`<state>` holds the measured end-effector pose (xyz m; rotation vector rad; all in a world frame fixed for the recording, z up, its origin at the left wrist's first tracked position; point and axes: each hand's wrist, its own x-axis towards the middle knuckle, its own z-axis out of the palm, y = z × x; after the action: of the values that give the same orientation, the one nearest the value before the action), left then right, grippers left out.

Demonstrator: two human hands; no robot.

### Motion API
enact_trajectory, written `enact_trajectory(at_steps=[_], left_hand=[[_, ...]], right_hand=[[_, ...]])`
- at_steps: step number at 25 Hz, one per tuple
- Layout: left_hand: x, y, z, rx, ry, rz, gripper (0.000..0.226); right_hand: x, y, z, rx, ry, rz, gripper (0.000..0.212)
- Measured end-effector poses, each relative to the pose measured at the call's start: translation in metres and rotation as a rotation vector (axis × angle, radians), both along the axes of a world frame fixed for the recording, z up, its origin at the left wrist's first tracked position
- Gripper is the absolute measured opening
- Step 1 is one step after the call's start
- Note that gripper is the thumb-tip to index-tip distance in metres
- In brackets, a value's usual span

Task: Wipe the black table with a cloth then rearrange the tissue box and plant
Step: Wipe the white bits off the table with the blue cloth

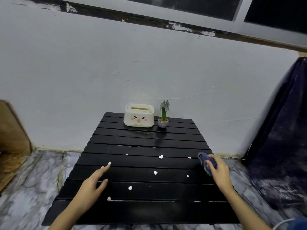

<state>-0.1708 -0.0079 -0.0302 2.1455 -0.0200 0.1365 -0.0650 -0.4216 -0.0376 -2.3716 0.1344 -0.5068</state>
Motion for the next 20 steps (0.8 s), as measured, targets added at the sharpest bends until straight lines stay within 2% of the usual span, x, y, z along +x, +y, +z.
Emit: enact_trajectory(at_steps=[2,4,5,6,7,10,12,14,16,20], left_hand=[[-0.001,0.005,0.001,0.016,-0.01,0.025,0.072],[-0.002,0.012,0.0,0.011,0.005,0.048,0.07],[-0.004,0.016,0.001,0.01,0.0,0.06,0.073],[-0.007,0.02,0.0,0.013,-0.011,0.079,0.076],[-0.011,0.023,0.0,0.013,-0.023,0.099,0.076],[-0.021,0.028,-0.006,-0.035,-0.062,0.18,0.061],[-0.022,0.029,-0.014,-0.025,-0.062,0.192,0.05],[-0.019,0.032,-0.023,-0.006,-0.031,0.211,0.041],[-0.016,0.034,-0.028,0.005,-0.011,0.249,0.04],[-0.017,0.032,-0.032,0.048,0.036,0.219,0.038]], right_hand=[[0.018,0.002,0.002,-0.038,0.108,-0.021,0.027],[0.024,0.004,0.0,-0.228,0.278,0.057,0.05],[0.025,0.003,-0.002,-0.312,0.303,0.122,0.063],[0.026,0.001,-0.004,-0.314,0.302,0.182,0.072],[0.025,0.0,-0.004,-0.235,0.309,0.209,0.075],[0.025,0.0,-0.015,0.0,0.261,0.09,0.064],[0.029,0.017,-0.019,-0.031,0.174,-0.074,0.045],[0.028,0.04,-0.021,-0.17,0.142,-0.177,0.033],[0.025,0.054,-0.02,-0.215,0.112,-0.182,0.031],[-0.004,0.079,-0.02,-0.048,0.076,-0.024,0.032]])
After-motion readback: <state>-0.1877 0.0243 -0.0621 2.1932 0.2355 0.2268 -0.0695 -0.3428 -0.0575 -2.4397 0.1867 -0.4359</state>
